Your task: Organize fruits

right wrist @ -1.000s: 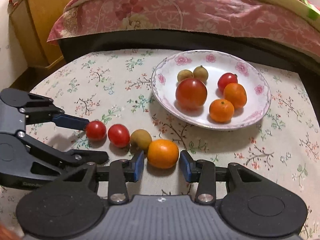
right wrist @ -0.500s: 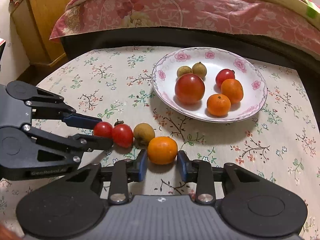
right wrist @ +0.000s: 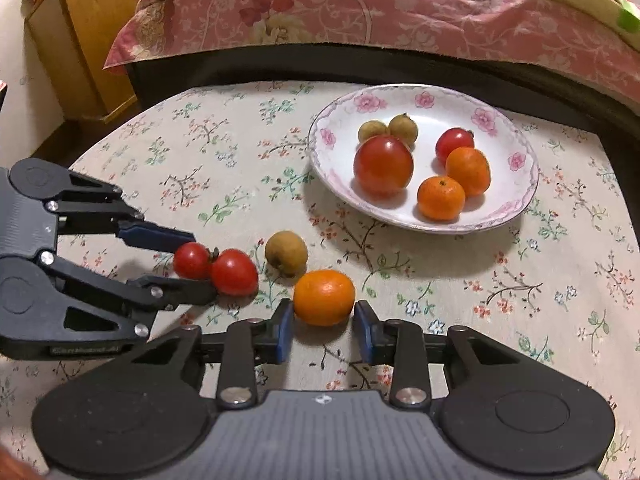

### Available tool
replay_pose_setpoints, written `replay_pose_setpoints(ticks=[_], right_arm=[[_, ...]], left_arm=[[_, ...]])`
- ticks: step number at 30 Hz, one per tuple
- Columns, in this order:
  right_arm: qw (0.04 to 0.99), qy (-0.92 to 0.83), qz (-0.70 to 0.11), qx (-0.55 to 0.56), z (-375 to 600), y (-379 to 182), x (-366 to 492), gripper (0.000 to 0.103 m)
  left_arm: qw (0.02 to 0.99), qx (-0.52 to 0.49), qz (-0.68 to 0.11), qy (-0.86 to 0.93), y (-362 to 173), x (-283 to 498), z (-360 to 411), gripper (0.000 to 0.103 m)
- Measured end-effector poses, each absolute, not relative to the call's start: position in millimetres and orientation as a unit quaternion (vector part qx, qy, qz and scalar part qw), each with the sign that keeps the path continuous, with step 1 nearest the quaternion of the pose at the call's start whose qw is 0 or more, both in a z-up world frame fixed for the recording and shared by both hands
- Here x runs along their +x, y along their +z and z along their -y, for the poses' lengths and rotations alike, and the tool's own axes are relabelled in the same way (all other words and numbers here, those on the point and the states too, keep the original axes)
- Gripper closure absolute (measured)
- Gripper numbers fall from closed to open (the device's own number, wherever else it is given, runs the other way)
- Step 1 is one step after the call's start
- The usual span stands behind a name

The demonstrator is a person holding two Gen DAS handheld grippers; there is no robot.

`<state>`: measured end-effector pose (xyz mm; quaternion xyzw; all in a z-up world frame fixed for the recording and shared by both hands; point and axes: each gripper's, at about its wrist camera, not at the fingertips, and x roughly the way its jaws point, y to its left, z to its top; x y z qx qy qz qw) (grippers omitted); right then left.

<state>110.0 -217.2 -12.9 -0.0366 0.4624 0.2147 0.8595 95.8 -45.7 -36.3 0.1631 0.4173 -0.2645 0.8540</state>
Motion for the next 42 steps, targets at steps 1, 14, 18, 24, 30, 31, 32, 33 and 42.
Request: replay_pose_setpoints(ticks=[1, 14, 18, 24, 30, 31, 32, 33, 42], right_arm=[[0.86, 0.215, -0.462, -0.037, 217, -13, 111, 0.068], [0.864, 0.202, -0.46, -0.04, 216, -15, 115, 0.069], [0.862, 0.201, -0.463, -0.042, 215, -14, 115, 0.069], [0.865, 0.198, -0.458, -0.045, 213, -8, 112, 0.069], [0.867, 0.202, -0.454, -0.05, 209, -3, 107, 0.069], [0.867, 0.202, -0.453, -0.05, 209, -2, 106, 0.069], [0.868, 0.202, -0.452, -0.051, 209, -1, 106, 0.069], [0.868, 0.201, -0.451, -0.051, 210, 0, 106, 0.069], [0.869, 0.19, -0.454, -0.044, 214, 2, 104, 0.069]], left_arm=[[0.854, 0.164, -0.417, -0.263, -36, 96, 46, 0.054], [0.85, 0.173, -0.418, -0.269, -36, 93, 49, 0.057], [0.85, 0.168, -0.427, -0.259, -35, 94, 49, 0.06], [0.849, 0.176, -0.431, -0.247, -33, 91, 50, 0.061], [0.852, 0.178, -0.433, -0.235, -29, 90, 49, 0.061], [0.851, 0.177, -0.435, -0.234, -29, 91, 49, 0.061], [0.851, 0.178, -0.436, -0.233, -29, 91, 49, 0.061], [0.85, 0.18, -0.437, -0.232, -29, 91, 50, 0.062], [0.847, 0.174, -0.445, -0.231, -34, 92, 52, 0.061]])
